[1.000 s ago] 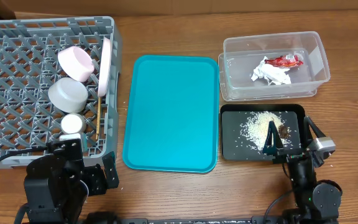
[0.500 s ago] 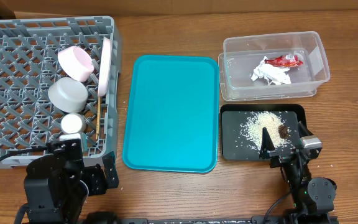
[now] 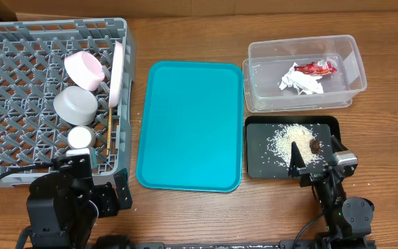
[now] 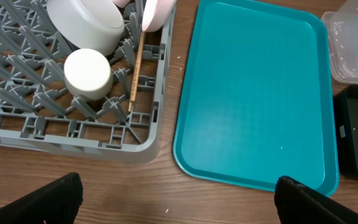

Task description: Sort waste into correct bins and load items into the dishwasher

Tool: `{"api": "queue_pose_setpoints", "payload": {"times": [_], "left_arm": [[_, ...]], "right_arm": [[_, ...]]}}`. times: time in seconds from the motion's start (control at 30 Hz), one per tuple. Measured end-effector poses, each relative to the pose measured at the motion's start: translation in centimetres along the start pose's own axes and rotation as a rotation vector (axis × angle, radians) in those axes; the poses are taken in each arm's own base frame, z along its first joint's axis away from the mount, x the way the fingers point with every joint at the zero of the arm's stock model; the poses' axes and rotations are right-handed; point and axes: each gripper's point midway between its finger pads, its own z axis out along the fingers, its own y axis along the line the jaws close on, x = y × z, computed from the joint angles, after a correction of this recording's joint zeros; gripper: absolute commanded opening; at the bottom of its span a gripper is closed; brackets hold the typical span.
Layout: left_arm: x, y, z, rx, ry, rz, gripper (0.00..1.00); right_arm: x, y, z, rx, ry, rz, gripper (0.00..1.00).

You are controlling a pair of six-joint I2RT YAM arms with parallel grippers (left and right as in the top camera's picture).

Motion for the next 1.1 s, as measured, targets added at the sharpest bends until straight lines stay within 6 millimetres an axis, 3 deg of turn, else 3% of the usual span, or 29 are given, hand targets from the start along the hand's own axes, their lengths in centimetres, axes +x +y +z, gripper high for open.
{"api": "queue_pose_setpoints", "payload": {"times": [0.37, 0.5, 0.67, 0.87, 1.1], "left_arm": [[0.2, 0.0, 0.0, -0.001, 0.007, 0.000, 1.00], [-0.7, 0.1, 0.2, -0.001, -0.051, 0.002, 1.00], [-0.4, 0.3, 2.5, 0.009, -0.181, 0.008, 1.00], [1.3, 0.0, 7.1, 0.059, -0.328, 0.020, 1.00], [-0.5, -0.9, 9.3, 0.140, -0.627, 0.005, 1.00]], "right_arm": [[0.0, 0.1, 0.0, -0.005, 0.001, 0.000, 1.00], [0.0, 0.1, 0.0, -0.006, 0.000, 0.000, 1.00], [0.0, 0.1, 0.0, -0.006, 0.001, 0.000, 1.00], [0.0, 0.1, 0.0, -0.006, 0.000, 0.000, 1.00], [0.0, 0.1, 0.0, -0.006, 0.000, -0.001, 1.00]]}}
